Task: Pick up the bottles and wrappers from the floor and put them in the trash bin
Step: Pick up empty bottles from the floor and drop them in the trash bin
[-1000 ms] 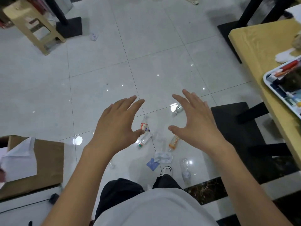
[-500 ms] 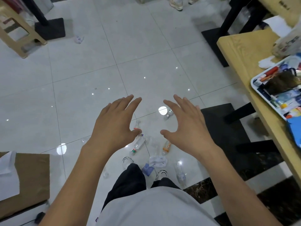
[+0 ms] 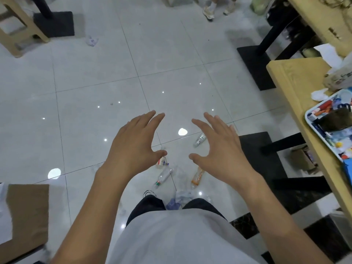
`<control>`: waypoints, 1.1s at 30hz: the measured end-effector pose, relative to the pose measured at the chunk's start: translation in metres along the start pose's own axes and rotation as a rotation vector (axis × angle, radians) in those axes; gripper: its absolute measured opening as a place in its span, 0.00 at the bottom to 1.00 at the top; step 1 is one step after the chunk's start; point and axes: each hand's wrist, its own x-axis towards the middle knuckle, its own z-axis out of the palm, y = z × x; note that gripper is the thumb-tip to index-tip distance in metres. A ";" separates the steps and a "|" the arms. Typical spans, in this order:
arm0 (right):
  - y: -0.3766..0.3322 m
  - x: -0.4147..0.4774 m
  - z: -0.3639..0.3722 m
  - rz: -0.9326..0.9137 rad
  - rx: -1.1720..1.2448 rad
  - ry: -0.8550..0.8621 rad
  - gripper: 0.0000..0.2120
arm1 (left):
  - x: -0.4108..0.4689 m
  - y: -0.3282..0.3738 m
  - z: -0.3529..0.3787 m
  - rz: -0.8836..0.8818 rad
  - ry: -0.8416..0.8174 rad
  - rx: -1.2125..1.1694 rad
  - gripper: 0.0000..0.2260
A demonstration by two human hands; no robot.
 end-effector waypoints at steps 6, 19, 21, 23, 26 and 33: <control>-0.011 0.021 0.000 0.009 0.003 0.054 0.40 | 0.007 -0.027 -0.018 0.003 0.037 -0.005 0.43; 0.036 0.077 0.003 0.031 0.011 0.047 0.42 | 0.073 0.004 0.012 0.071 0.101 0.013 0.43; 0.061 0.095 0.001 0.041 0.028 0.014 0.42 | 0.091 0.011 0.031 0.028 0.129 0.026 0.43; 0.090 0.113 -0.004 0.033 0.043 -0.023 0.43 | 0.105 0.020 0.050 -0.029 0.137 0.034 0.42; 0.139 0.143 -0.018 0.004 0.049 -0.055 0.41 | 0.139 0.043 0.074 -0.108 0.162 0.009 0.42; 0.272 0.226 -0.045 0.016 -0.053 -0.211 0.40 | 0.260 0.117 0.143 -0.178 0.071 -0.059 0.42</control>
